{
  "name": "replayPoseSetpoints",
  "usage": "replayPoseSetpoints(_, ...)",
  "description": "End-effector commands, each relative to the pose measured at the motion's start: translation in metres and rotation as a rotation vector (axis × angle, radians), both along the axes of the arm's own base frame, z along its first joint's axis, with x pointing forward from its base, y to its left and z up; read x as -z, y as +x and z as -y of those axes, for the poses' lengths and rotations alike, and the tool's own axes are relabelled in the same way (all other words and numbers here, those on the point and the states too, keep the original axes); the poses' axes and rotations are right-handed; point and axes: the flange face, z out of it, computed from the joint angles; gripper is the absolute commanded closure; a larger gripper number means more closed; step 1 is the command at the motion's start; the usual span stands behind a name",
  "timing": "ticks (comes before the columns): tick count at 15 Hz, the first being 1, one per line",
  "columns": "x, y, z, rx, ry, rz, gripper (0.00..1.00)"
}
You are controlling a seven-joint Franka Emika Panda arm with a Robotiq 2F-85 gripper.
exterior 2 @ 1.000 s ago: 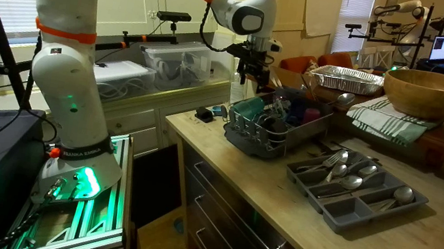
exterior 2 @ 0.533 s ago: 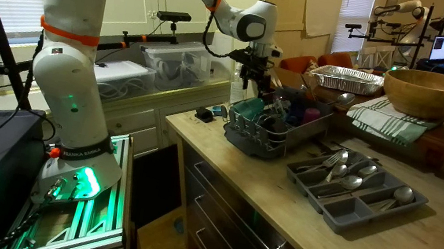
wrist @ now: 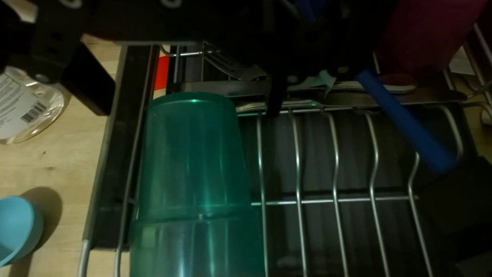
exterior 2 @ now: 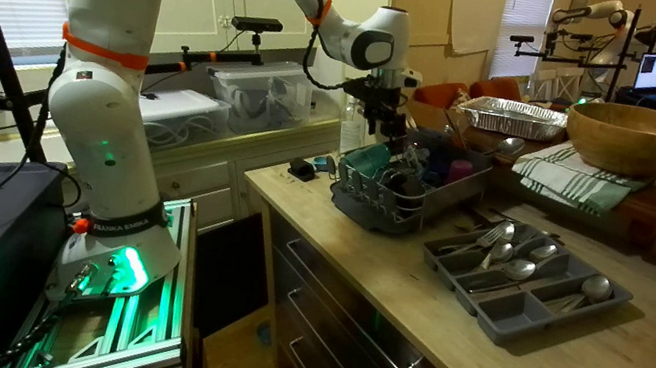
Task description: Put the green cup upside down then remove the sachet from the dish rack and put it on the right side of the counter.
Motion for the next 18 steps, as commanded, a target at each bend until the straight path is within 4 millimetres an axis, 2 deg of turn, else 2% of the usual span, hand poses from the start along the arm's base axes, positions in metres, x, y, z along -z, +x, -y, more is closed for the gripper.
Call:
replayPoseSetpoints(1, 0.019, 0.006, -0.006, 0.033, -0.015, -0.003, 0.0)
replayPoseSetpoints(8, 0.033, 0.011, -0.027, 0.002, -0.05, -0.015, 0.01)
replayPoseSetpoints(9, 0.034, 0.013, -0.03, -0.004, -0.057, -0.006, 0.26)
replayPoseSetpoints(11, 0.037, 0.016, -0.033, -0.01, -0.075, 0.003, 0.3)
replayPoseSetpoints(14, 0.04, 0.021, -0.031, -0.009, -0.107, 0.018, 0.53)
replayPoseSetpoints(16, 0.036, 0.021, -0.032, -0.001, -0.118, 0.028, 0.53)
replayPoseSetpoints(18, 0.025, 0.017, -0.032, 0.015, -0.116, 0.051, 0.53)
